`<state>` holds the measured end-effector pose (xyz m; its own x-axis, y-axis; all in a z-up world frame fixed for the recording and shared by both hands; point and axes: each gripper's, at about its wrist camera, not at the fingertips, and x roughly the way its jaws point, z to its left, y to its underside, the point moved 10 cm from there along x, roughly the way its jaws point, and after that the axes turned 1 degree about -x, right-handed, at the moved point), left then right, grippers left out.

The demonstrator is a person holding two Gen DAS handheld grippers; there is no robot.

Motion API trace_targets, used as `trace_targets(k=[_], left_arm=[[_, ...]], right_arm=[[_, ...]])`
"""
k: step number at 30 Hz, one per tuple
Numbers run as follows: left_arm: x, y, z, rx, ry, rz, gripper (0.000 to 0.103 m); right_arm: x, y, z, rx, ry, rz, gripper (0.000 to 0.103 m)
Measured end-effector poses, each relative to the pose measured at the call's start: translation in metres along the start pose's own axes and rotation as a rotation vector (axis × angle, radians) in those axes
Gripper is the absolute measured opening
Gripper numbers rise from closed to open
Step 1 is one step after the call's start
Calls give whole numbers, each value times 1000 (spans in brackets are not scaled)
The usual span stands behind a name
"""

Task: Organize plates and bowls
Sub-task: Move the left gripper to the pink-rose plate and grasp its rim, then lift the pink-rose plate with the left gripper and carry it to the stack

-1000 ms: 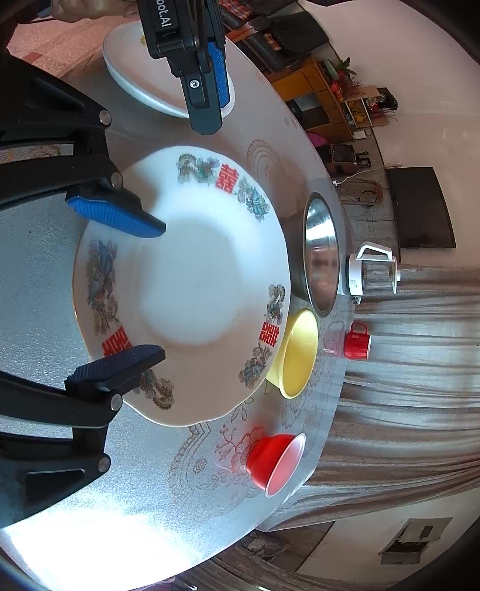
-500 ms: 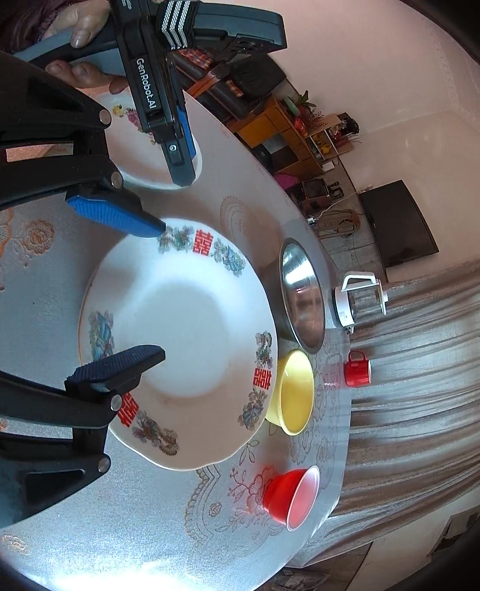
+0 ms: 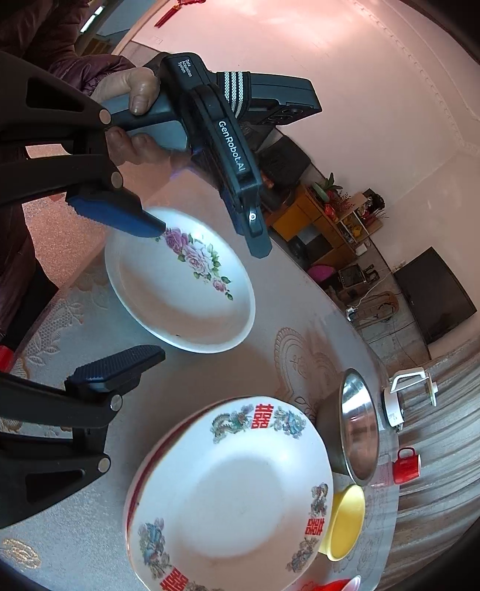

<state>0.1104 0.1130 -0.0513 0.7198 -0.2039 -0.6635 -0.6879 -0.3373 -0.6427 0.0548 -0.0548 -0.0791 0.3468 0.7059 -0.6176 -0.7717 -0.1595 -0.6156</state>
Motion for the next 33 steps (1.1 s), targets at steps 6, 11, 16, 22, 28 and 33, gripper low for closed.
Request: trace_targets(k=[6, 11, 16, 22, 28, 33], left_arm=[[-4, 14, 31, -56, 18, 10, 49], [3, 34, 28, 23, -2, 49, 38], [14, 48, 16, 91, 20, 92, 37], [18, 50, 9, 144, -17, 76, 36], [19, 52, 5, 221, -52, 29, 36], [20, 52, 3, 227, -75, 18, 40]], right_arm=[[18, 9, -6, 11, 47, 35, 50], [21, 7, -11, -1, 73, 23, 43], [28, 13, -15, 17, 59, 49, 34], [29, 14, -17, 64, 5, 55, 34], [28, 13, -18, 86, -36, 41, 36], [30, 11, -17, 94, -28, 31, 36]])
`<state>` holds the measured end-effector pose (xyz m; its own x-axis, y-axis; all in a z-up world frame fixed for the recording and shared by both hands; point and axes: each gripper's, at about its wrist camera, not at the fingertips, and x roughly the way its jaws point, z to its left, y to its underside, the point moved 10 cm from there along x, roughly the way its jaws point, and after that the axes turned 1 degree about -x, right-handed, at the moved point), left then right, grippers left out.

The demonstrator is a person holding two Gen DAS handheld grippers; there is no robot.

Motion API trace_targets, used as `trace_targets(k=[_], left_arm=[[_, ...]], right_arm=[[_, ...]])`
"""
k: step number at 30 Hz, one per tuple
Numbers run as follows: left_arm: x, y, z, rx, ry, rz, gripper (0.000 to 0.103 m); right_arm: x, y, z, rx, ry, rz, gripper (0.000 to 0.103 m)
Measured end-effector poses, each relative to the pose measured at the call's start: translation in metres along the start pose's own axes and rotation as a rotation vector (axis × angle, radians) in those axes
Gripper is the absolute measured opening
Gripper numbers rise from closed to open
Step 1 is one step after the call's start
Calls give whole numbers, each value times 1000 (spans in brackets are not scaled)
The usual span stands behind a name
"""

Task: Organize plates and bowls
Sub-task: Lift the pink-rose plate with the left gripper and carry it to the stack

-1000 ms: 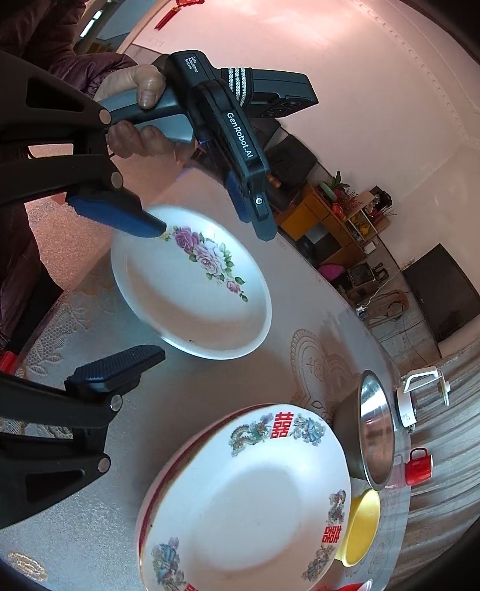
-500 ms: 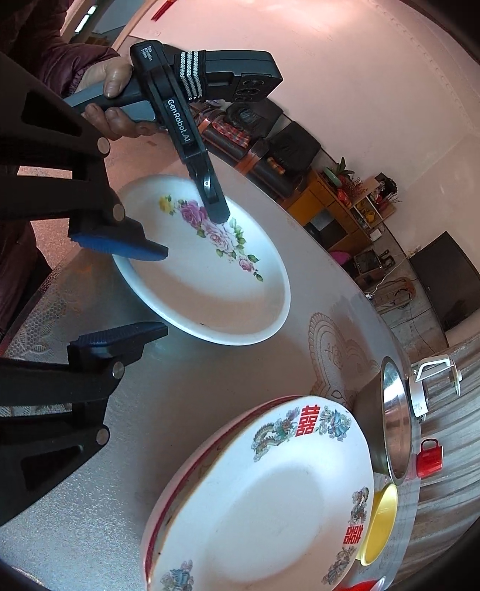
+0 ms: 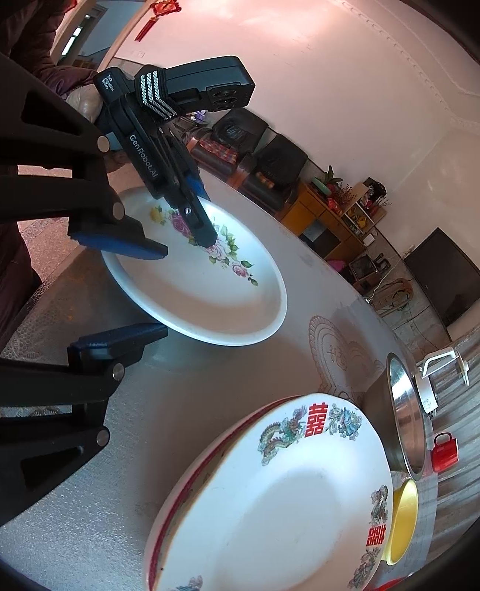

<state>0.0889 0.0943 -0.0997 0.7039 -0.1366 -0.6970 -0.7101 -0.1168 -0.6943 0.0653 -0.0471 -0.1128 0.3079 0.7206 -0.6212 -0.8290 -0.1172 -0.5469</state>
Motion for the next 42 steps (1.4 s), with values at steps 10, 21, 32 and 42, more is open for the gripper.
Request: trace_targets(k=[10, 21, 32, 42], left_arm=[[-8, 1, 2, -101, 68, -19, 35], [-20, -10, -12, -127, 138, -69, 34], [-30, -54, -56, -54, 201, -144, 34], [2, -80, -141, 87, 288, -117, 34]], right_arm=[[-1, -5, -4, -76, 110, -40, 28], [-12, -11, -12, -67, 135, -70, 28], [-52, -38, -13, -62, 142, -201, 28], [-111, -54, -62, 30, 261, -330, 28]])
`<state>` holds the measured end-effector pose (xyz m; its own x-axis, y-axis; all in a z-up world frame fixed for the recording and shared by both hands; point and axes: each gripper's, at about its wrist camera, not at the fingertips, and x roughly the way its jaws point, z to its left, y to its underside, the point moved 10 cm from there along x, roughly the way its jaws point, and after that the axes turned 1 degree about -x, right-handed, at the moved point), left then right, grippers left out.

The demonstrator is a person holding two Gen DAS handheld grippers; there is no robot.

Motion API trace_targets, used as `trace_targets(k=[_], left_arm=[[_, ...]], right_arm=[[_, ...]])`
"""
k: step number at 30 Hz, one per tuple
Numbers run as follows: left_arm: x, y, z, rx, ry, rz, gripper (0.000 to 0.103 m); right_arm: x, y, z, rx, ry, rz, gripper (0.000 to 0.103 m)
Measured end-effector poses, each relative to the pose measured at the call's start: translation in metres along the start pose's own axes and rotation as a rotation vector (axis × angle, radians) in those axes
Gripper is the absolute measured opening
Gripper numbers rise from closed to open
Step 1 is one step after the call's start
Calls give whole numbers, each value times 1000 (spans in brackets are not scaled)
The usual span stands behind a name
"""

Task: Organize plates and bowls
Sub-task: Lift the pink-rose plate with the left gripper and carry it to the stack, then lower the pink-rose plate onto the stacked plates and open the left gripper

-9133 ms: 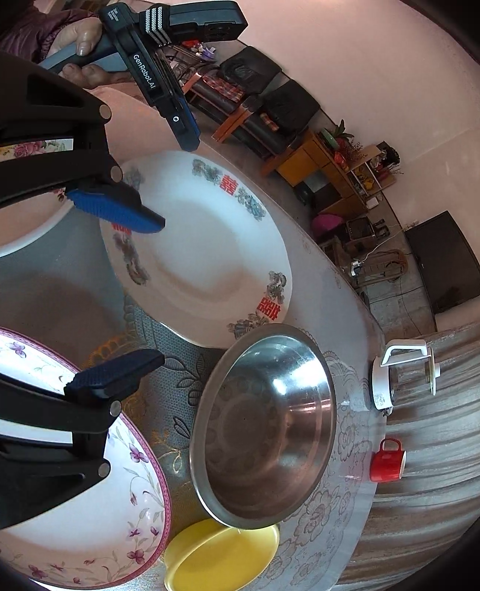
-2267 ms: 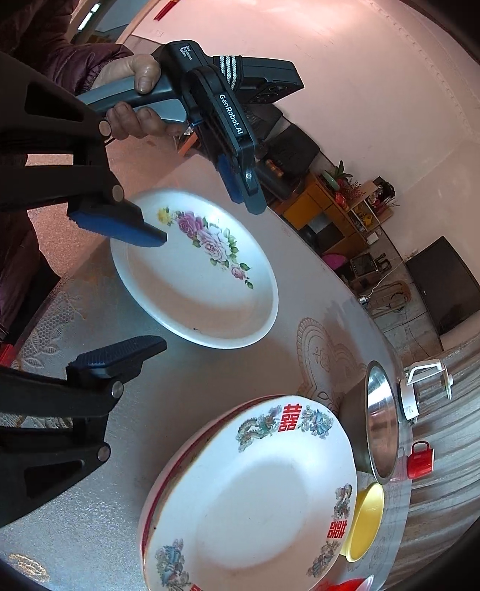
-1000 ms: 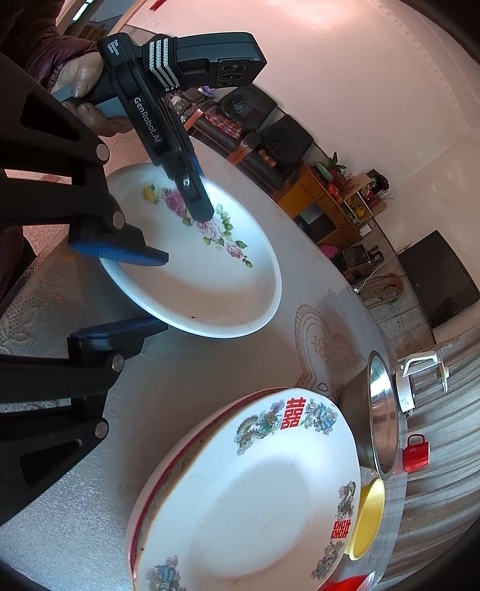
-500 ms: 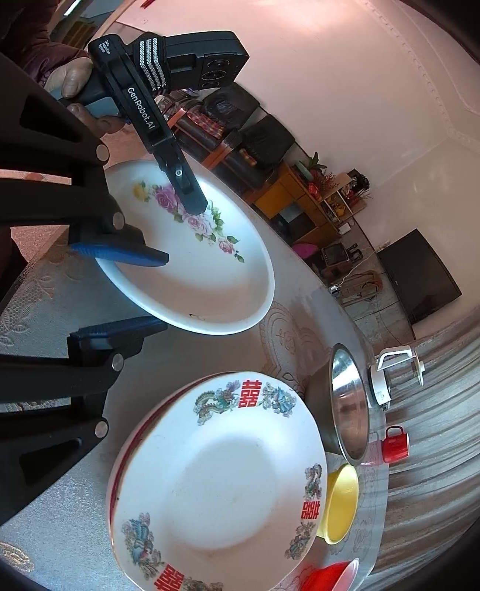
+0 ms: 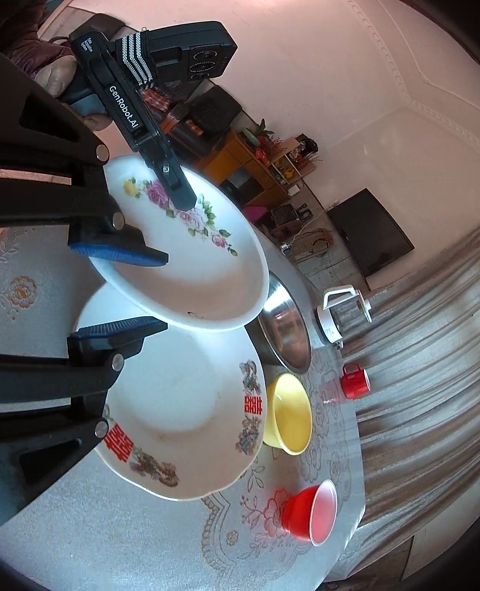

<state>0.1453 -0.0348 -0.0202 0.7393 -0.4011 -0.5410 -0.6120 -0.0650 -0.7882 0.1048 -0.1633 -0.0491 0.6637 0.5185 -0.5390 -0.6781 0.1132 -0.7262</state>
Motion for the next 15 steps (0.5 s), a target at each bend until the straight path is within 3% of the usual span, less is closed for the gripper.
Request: trace_targets(k=[5, 15], left_arm=[[34, 0, -24, 32, 36, 58, 34], [72, 14, -36, 60, 32, 147, 34]], right_arm=[[-5, -4, -42, 70, 87, 0, 28], [0, -4, -82, 149, 156, 19, 29]])
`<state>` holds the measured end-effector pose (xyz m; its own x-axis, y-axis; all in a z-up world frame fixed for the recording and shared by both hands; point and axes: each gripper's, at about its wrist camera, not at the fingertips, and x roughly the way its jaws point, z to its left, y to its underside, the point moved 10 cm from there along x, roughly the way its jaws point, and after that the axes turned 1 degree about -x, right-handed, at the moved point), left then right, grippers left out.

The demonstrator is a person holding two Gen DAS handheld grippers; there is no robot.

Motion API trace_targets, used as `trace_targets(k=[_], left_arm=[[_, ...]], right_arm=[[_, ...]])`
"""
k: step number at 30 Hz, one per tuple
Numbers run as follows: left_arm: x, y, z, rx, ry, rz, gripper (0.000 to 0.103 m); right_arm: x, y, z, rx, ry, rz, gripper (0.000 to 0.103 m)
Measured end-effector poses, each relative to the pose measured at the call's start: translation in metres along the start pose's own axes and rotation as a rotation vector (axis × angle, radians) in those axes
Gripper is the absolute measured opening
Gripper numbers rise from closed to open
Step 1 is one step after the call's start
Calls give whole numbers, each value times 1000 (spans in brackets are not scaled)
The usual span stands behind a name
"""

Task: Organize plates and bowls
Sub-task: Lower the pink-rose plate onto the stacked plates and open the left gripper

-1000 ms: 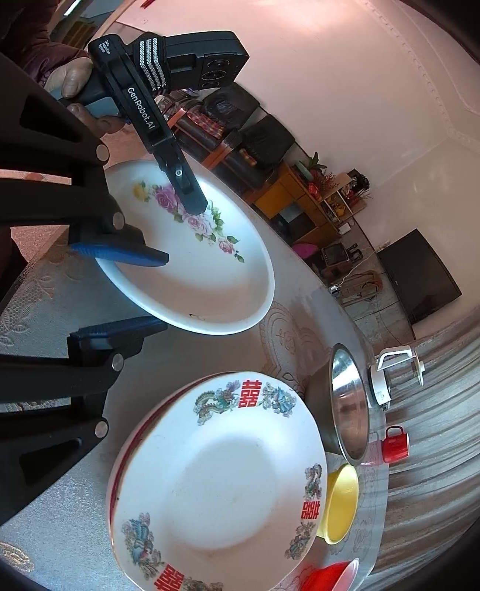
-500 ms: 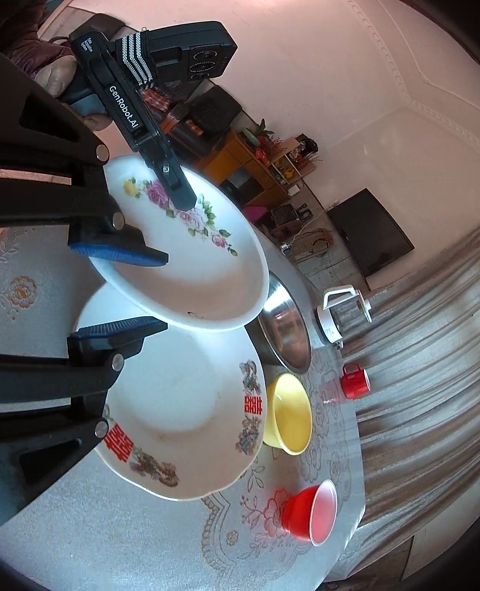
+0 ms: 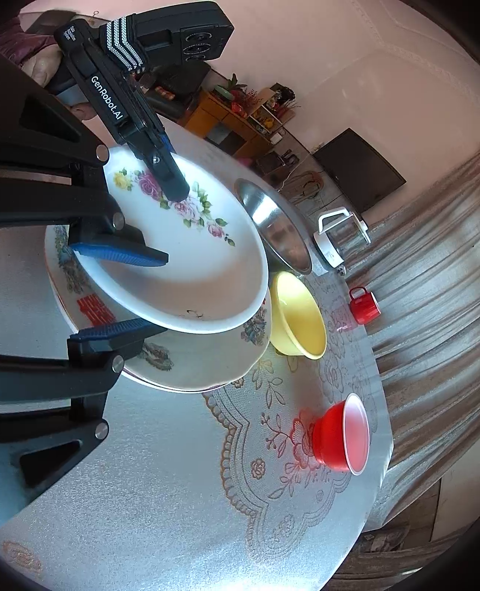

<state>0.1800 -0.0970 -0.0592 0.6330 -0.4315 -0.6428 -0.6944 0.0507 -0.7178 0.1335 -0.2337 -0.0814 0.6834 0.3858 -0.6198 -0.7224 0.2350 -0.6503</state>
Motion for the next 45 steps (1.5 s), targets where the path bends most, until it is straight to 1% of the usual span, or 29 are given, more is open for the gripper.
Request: trace_targets(k=[2, 5, 9, 13, 17, 20, 22, 25, 27, 29, 32, 34, 37, 38, 39, 45], left_arm=[[3, 5, 3, -13, -1, 13, 34], [2, 6, 4, -29, 5, 7, 34], [-1, 6, 6, -51, 8, 2, 35], [-2, 6, 5, -50, 1, -4, 35], [-4, 7, 6, -57, 2, -4, 35], [-6, 8, 6, -58, -4, -4, 38], [-6, 8, 5, -56, -4, -2, 41], [-7, 8, 2, -54, -4, -1, 47], [-9, 7, 2, -51, -16, -4, 50], [-9, 6, 2, -43, -23, -7, 54], [-6, 8, -2, -25, -15, 7, 55], [-8, 9, -5, -11, -19, 0, 55], [-14, 9, -6, -22, -3, -6, 55], [-16, 8, -6, -28, -4, -11, 55], [-19, 8, -6, -29, -8, -17, 56], [-25, 10, 4, -18, -92, -22, 57]], right_arm=[[1, -2, -2, -5, 6, -5, 30], [5, -4, -2, -19, 22, -8, 30], [4, -6, -3, -65, 88, -20, 31], [6, -7, -4, -92, 107, -35, 34], [7, -6, -2, -140, 144, -37, 34], [7, -6, 2, -205, 208, -40, 34], [7, -5, 3, -220, 228, -46, 34], [5, -6, 0, -206, 221, -52, 35], [4, -8, -1, -209, 232, -58, 35], [3, -9, 0, -206, 232, -62, 38], [3, -8, 1, -217, 235, -68, 40], [3, -7, 3, -225, 238, -69, 42], [2, -6, 4, -232, 232, -72, 43], [3, -5, 5, -229, 216, -70, 45], [3, -5, 6, -226, 197, -65, 47], [1, -5, 5, -197, 171, -65, 47]])
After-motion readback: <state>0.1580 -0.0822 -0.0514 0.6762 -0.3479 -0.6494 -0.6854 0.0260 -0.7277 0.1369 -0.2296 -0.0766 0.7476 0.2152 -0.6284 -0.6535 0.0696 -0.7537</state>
